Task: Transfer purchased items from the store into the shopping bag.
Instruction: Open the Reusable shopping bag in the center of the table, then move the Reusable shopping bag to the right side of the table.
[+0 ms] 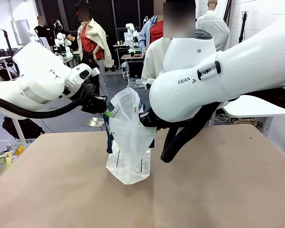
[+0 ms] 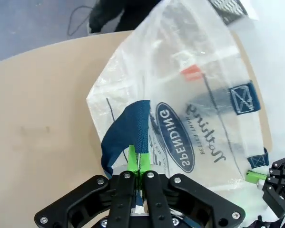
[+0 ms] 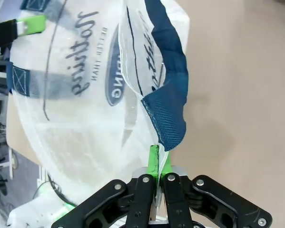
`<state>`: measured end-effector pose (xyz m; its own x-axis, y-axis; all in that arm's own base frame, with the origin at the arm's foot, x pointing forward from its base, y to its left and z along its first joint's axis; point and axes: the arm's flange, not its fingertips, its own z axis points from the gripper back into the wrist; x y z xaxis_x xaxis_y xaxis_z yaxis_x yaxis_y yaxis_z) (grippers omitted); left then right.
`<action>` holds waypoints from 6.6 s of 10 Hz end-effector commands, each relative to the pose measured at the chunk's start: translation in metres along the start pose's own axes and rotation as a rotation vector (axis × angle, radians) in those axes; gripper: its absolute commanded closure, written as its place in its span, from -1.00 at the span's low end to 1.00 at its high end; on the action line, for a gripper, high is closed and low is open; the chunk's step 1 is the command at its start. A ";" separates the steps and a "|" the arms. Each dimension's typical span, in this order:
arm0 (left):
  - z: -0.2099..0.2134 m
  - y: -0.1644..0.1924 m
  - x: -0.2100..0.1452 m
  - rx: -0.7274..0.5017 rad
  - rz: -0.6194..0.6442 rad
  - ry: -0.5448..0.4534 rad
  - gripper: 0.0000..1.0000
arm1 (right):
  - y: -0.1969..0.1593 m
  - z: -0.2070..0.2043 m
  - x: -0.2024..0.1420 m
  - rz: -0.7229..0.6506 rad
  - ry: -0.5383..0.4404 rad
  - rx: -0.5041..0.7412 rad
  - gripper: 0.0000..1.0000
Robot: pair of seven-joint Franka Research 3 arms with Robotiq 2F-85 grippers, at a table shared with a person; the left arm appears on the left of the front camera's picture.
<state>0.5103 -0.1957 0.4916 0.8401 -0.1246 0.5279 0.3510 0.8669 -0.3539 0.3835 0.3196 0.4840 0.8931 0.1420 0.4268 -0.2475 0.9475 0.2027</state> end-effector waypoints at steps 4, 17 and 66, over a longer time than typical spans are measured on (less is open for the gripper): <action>0.024 0.053 -0.011 0.021 0.060 -0.007 1.00 | 0.010 -0.033 0.011 -0.056 -0.004 -0.127 1.00; 0.071 0.135 -0.046 0.133 0.243 0.018 1.00 | 0.008 -0.029 -0.011 0.044 0.067 -0.321 1.00; 0.010 0.079 -0.077 0.016 0.229 0.191 1.00 | 0.044 -0.035 -0.026 0.100 0.010 -0.273 1.00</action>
<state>0.4690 -0.1167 0.4278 0.9603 -0.0187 0.2784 0.1441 0.8876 -0.4376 0.3621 0.3690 0.4507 0.8723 0.2430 0.4244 -0.2291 0.9697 -0.0842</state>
